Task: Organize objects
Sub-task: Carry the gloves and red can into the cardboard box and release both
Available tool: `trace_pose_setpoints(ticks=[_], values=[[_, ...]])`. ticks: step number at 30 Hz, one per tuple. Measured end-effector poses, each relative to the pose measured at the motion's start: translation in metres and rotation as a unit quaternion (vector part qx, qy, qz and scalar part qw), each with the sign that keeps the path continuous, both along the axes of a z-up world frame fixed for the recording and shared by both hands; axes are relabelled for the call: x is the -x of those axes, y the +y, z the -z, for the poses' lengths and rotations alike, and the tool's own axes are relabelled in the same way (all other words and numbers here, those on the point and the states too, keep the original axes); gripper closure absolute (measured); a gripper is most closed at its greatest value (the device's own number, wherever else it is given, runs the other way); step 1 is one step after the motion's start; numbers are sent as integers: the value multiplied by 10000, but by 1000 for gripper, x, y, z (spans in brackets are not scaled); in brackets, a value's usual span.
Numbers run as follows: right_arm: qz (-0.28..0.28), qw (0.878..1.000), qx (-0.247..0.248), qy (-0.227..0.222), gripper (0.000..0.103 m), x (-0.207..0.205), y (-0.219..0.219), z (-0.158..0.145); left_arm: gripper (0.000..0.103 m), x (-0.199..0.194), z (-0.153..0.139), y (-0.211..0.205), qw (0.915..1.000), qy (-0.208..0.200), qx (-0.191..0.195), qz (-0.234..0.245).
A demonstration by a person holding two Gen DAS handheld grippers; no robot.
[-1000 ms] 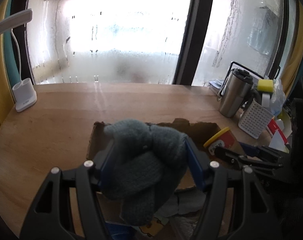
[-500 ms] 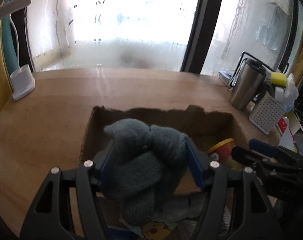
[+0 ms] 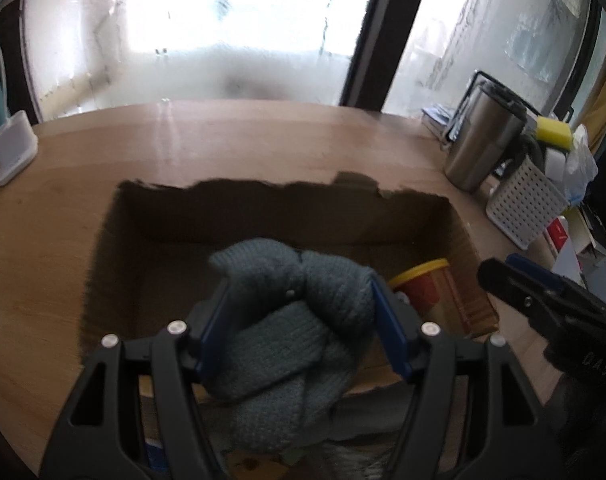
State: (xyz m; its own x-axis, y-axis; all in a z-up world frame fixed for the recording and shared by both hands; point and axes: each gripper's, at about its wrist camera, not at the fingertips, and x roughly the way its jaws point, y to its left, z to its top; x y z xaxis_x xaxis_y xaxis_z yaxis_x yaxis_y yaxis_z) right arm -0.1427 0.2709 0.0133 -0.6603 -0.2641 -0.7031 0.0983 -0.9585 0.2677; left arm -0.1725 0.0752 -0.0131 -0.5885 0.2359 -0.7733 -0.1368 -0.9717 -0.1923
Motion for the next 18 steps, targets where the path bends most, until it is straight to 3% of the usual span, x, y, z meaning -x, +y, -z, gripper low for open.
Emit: trace_pose_setpoints(ticks=[8, 12, 16, 18], values=[[53, 9999, 78, -66, 31, 3, 13, 11, 34, 10, 13, 10, 9992, -350, -200, -43], [93, 9999, 108, -74, 31, 2, 18, 12, 23, 16, 18, 12, 9973, -607, -408, 36], [118, 9998, 118, -76, 31, -1, 21, 12, 20, 13, 18, 12, 9969, -618, -495, 25], [138, 9998, 110, -53, 31, -2, 21, 11, 10, 10, 15, 12, 9970, -565, -531, 54]])
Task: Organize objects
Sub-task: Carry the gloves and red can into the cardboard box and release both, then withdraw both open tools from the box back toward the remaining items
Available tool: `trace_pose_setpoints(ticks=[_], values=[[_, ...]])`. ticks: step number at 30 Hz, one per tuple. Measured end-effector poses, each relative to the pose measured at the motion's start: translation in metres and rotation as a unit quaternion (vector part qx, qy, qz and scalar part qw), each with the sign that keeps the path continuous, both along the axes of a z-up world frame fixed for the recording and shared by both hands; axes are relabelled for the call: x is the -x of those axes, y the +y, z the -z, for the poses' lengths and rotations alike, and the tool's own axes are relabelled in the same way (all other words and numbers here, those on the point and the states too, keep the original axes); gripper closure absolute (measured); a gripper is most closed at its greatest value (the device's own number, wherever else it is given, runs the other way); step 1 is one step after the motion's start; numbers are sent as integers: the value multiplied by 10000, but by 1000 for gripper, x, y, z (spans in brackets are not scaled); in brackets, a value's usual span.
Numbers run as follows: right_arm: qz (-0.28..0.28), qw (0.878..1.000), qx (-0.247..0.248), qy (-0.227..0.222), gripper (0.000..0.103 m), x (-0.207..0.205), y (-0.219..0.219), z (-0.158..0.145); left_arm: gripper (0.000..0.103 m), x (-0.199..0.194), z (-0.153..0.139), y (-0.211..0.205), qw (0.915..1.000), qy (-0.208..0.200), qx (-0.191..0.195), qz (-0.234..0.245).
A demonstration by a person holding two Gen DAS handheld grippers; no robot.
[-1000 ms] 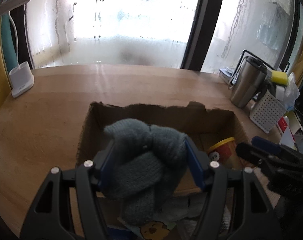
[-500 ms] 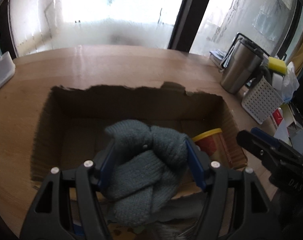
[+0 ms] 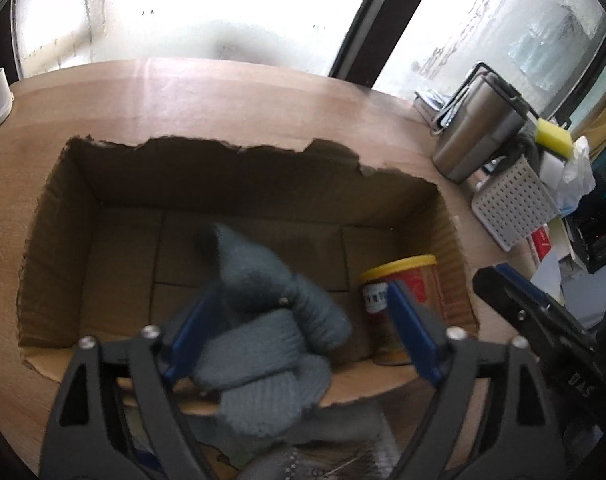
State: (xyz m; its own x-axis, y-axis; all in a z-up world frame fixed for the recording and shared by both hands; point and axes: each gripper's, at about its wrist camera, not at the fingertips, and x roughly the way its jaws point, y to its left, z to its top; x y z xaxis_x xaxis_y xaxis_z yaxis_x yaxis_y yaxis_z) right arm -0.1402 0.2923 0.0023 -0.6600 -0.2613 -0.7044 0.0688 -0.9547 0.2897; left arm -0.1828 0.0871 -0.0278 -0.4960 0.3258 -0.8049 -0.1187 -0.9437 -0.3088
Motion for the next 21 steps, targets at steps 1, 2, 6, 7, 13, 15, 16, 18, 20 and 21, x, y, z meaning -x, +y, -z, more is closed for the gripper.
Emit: trace_pose_setpoints(ticks=[1, 2, 6, 7, 13, 15, 16, 18, 20, 21], values=[[8, 10000, -9, 5, 31, -1, 0, -1, 10, -2, -2, 0, 10000, 23, 10, 1], [25, 10000, -19, 12, 31, -2, 0, -1, 9, -2, -4, 0, 10000, 41, 28, -9], [47, 10000, -53, 39, 31, -6, 0, -6, 8, -10, -14, -7, 9998, 200, 31, -78], [55, 9999, -75, 54, 31, -8, 0, -8, 8, -11, -16, -10, 9997, 236, 34, -106], [60, 9998, -122, 110, 31, -15, -6, -14, 7, -26, -30, -36, 9981, 527, 100, -303], [37, 9999, -123, 104, 31, -18, -10, -14, 7, -29, -32, -43, 9977, 551, 204, -323], [14, 9999, -121, 96, 31, -20, -12, -14, 7, -30, -33, -46, 9976, 554, 269, -331], [-84, 9998, -133, 84, 31, -23, -18, -15, 7, -34, -36, -52, 9966, 621, 411, -347], [-175, 9996, -180, 108, 31, -28, -24, -17, 7, -39, -39, -57, 9953, 741, 500, -360], [-212, 9995, -207, 112, 31, -29, -27, -18, 7, -42, -40, -61, 9950, 782, 507, -367]])
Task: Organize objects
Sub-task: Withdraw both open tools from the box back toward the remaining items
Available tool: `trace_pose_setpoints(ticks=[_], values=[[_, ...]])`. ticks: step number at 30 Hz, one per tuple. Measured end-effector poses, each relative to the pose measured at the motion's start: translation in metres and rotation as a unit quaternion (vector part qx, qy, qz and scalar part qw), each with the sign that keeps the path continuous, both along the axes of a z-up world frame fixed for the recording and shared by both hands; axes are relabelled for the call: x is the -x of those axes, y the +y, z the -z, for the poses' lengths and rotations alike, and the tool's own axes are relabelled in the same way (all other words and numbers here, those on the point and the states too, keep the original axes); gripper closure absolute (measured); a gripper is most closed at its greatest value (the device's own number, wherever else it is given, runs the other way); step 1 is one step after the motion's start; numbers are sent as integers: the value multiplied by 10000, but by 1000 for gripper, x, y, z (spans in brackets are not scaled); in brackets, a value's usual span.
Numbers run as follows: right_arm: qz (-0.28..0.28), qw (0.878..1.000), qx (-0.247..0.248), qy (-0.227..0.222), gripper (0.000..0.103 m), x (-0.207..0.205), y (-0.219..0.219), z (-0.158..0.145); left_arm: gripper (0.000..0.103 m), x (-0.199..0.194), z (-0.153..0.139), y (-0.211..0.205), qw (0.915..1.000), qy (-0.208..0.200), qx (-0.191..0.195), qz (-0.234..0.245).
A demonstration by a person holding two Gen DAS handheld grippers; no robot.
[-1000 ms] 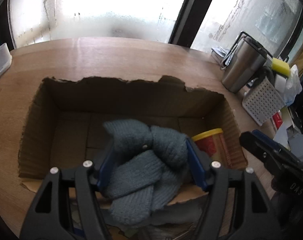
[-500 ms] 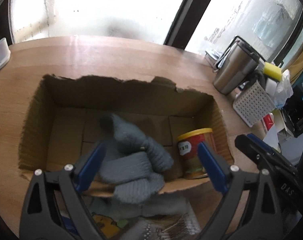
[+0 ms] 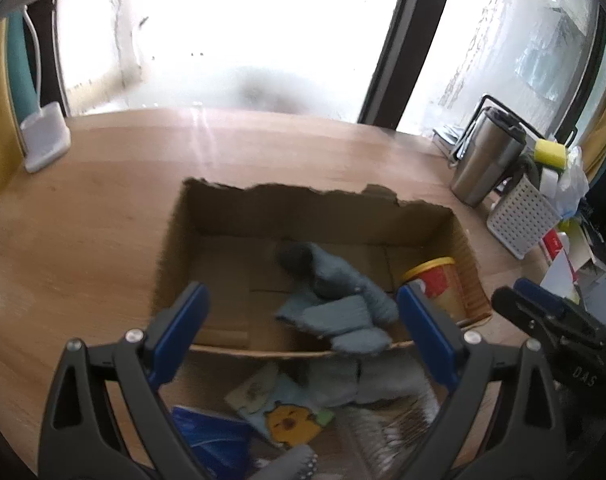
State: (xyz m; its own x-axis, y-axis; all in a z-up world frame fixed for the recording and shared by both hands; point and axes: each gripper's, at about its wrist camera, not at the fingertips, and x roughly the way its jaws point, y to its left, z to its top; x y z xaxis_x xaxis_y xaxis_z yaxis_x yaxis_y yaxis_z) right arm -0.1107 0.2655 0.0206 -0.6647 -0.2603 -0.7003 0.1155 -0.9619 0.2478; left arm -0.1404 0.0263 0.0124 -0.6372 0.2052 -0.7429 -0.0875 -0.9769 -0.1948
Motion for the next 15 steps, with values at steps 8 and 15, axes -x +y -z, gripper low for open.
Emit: trace_pose_setpoints(ticks=[8, 15], values=[[-95, 9999, -117, 34, 31, -13, -17, -2, 7, -26, -1, -23, 9999, 106, 34, 10], [-181, 9997, -161, 97, 23, -24, -30, -4, 7, -43, 0, -37, 9998, 195, -11, -36]])
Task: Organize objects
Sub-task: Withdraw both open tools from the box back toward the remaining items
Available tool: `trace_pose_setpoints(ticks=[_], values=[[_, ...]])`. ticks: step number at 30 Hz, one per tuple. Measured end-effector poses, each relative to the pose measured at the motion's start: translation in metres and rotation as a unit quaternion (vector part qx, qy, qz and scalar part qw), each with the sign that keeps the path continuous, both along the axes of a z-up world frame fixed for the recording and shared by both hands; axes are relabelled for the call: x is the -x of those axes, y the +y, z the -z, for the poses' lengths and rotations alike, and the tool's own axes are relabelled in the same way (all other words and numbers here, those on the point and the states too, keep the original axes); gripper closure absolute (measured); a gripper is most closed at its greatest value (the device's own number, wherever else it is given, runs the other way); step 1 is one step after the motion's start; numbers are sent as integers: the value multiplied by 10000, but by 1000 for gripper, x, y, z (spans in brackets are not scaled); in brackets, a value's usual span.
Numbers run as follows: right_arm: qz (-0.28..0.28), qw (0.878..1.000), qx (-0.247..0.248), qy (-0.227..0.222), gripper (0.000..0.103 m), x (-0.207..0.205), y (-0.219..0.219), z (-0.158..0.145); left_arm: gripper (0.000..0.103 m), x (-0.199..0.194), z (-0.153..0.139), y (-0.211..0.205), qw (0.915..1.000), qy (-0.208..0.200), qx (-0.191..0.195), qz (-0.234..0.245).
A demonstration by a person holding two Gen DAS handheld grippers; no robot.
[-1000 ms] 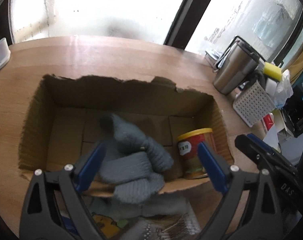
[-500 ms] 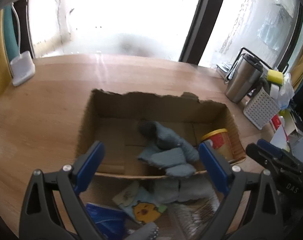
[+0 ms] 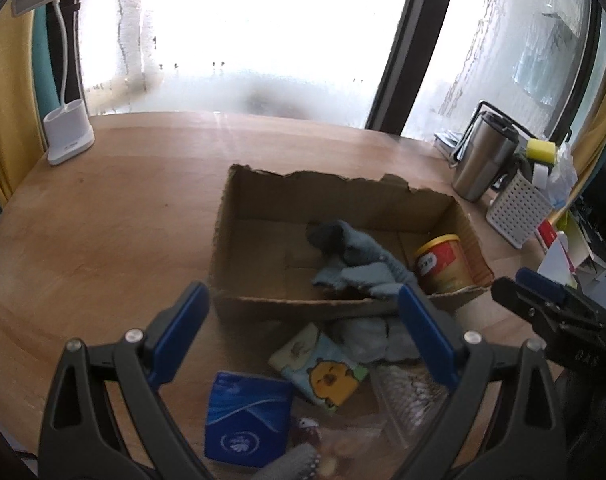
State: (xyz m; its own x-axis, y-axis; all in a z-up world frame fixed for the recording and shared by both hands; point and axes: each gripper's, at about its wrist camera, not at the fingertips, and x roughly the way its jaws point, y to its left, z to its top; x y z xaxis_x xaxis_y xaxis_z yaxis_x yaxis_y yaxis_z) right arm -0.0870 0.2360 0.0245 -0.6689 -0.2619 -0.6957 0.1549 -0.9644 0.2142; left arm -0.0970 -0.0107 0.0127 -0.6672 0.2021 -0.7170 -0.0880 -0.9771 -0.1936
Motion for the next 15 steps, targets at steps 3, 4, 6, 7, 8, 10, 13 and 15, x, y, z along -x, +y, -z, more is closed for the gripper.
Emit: trace_pose_setpoints(ticks=[3, 4, 6, 7, 8, 10, 13, 15], values=[[-16, 10000, -39, 29, 23, -5, -4, -1, 6, -4, 2, -1, 10000, 6, -2, 12], [-11, 10000, -52, 29, 23, -7, -5, 0, 6, -6, 2, -2, 10000, 16, -9, 27], [-7, 10000, -63, 29, 23, -10, -7, 0, 6, -9, 2, -3, 10000, 40, -2, 62], [4, 10000, -71, 33, 23, -12, -8, 0, 6, -12, 2, -4, 10000, 54, 3, 74], [14, 10000, -74, 31, 23, -14, -9, 0, 6, -13, 2, -4, 10000, 58, 1, 80], [30, 10000, -82, 15, 23, -17, -10, 2, 6, -16, 3, -5, 9999, 60, -9, 98], [39, 10000, -87, 9, 23, -23, -12, 3, 6, -21, 5, -7, 9999, 48, 15, 122], [40, 9999, -93, 3, 23, -26, -13, 4, 6, -24, 7, -8, 9999, 33, 36, 140]])
